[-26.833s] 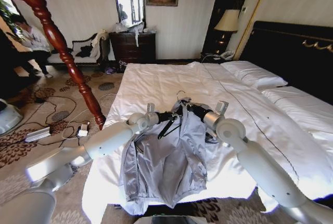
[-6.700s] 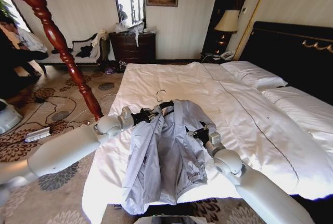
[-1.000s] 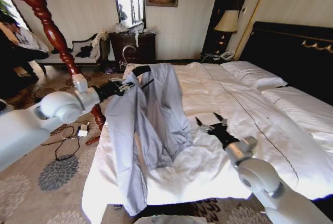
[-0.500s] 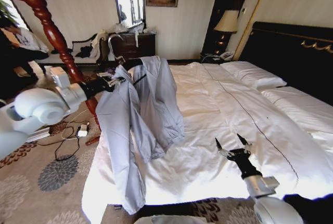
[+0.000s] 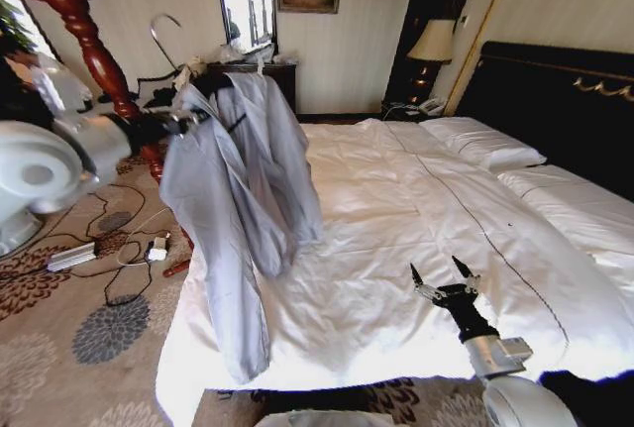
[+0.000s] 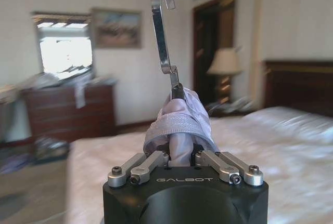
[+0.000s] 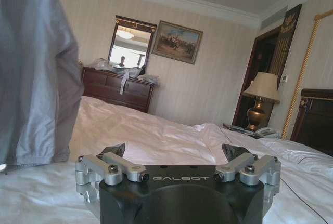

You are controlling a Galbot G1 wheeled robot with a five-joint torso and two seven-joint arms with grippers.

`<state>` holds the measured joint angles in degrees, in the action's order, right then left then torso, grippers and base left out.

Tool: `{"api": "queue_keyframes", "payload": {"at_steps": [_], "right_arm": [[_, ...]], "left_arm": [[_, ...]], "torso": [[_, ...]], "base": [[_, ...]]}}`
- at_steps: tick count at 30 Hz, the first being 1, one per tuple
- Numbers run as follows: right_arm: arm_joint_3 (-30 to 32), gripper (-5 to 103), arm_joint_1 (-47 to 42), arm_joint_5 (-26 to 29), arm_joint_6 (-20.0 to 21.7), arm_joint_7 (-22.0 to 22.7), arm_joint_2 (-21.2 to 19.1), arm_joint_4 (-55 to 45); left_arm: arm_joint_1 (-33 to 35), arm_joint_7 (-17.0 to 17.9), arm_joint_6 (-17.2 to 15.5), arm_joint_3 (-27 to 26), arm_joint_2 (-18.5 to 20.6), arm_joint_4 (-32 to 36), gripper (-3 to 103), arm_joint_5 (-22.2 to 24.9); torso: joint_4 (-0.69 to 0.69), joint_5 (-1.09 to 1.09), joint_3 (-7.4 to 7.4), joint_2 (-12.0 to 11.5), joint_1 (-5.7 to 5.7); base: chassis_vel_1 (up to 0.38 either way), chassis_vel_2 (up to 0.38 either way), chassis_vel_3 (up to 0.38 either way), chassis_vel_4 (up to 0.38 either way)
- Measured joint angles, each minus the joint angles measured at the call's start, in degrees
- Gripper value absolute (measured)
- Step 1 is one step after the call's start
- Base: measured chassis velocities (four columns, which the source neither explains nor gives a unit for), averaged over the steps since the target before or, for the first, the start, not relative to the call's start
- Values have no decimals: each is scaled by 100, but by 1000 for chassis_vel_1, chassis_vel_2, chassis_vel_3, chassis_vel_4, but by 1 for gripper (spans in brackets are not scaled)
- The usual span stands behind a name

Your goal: Pick up the clothes from the bed and hang them on the clothes hanger.

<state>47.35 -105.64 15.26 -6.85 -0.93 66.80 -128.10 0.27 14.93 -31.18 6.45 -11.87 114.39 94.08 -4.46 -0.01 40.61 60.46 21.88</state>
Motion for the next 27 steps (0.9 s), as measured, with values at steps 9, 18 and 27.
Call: {"api": "queue_keyframes", "payload": {"at_steps": [9,18,27], "right_arm": [[-9,100,10,11,14,8,-9,-3],[-13,100,14,17,20,12,-12,-6],[-17,100,16,20,24,15,-12,-6]], "left_arm": [[-238,1029,-1121,-284,-560,-302,15,-84],[-1582,1515,-1159,546,-1257,-963,15,-214],[-2845,1736,-1128,1599,-1937,-1923,15,-173]], "torso": [[-1,0,0,0,0],[-2,0,0,0,0],[1,1,1,-1,0]], "base": [[0,0,0,0],[0,0,0,0],[0,0,0,0]]}}
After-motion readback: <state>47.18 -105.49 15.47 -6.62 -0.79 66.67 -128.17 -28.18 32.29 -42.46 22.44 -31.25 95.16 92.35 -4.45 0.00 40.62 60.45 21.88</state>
